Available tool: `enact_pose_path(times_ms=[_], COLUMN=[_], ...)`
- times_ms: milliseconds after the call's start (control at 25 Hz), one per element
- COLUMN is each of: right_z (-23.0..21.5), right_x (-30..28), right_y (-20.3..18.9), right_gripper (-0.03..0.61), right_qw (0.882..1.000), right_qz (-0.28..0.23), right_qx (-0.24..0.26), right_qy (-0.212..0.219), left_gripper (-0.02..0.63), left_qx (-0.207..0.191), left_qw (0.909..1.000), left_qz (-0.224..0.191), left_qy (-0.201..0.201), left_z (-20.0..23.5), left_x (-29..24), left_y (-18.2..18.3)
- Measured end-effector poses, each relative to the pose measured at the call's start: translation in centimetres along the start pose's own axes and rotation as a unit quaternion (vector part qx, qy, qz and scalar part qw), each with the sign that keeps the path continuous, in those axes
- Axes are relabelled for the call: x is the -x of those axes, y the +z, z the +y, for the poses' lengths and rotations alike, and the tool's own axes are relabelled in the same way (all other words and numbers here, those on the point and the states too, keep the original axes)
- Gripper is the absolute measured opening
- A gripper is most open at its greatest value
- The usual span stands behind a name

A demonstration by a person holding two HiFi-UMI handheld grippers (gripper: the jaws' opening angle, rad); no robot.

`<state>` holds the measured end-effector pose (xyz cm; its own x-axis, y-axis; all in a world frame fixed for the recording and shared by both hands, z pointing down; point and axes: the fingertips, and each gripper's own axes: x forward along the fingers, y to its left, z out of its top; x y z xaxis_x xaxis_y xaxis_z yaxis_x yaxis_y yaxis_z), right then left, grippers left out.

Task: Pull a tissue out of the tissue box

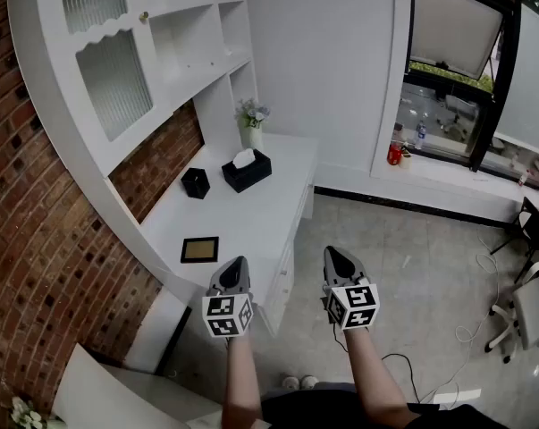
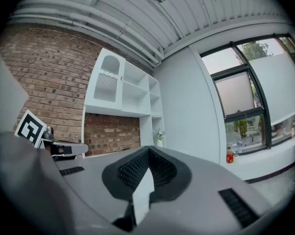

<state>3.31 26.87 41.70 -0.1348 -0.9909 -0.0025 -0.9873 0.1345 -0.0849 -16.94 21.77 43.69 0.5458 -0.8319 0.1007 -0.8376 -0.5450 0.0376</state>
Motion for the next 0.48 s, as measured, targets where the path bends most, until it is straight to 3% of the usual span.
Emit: enact_pose_path(times_ms=[480], right_z=[-0.38], right_x=[-0.12], right_y=[-0.21], right_gripper=[-0.003], right_qw=[1.000], right_qz=[0.000], right_qx=[-0.010], right_qy=[-0.005], left_gripper=[0.009], left_qx=[-0.005], left_qw=[1.0000], left_qz=[-0.001], left_qy=[-0.002], left_z=[-0.16], left_x=[-0.22], left_y=[0.15])
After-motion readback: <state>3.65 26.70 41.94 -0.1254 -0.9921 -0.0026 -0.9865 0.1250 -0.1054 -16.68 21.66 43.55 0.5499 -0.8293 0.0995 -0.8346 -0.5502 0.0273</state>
